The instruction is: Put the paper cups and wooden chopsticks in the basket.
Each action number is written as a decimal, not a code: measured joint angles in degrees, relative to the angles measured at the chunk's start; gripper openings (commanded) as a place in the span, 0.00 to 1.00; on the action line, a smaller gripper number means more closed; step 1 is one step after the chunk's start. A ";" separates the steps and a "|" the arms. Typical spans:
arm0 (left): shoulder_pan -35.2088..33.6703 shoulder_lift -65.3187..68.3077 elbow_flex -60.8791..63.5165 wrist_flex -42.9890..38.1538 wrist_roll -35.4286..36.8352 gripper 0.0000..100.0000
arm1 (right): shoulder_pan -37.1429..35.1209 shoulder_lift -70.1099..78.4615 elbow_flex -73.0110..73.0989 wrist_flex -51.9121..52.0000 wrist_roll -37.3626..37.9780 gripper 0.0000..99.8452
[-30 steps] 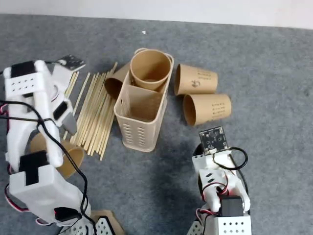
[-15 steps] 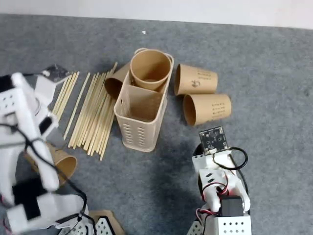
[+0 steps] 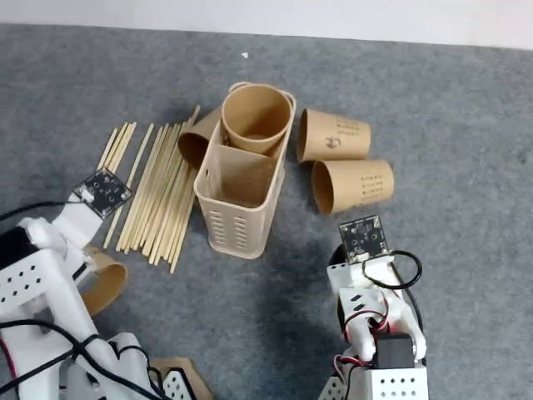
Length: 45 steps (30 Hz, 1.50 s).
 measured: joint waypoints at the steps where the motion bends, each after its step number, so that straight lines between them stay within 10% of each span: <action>1: 0.00 0.00 0.79 -1.05 -0.18 0.23 | 0.00 0.00 0.00 0.00 0.00 0.08; 10: -5.27 -1.05 3.78 -4.57 -4.57 0.22 | 0.00 0.00 0.00 0.00 0.00 0.08; 17: -7.56 -1.23 15.03 -26.29 -4.84 0.22 | 0.00 0.00 0.00 0.00 0.00 0.08; 26: -6.51 -1.23 16.70 -40.18 1.32 0.00 | 0.00 0.00 0.00 0.00 0.00 0.08; 45: 0.00 -1.23 -28.48 1.49 20.66 0.00 | 2.02 21.01 -18.20 -3.78 0.00 0.08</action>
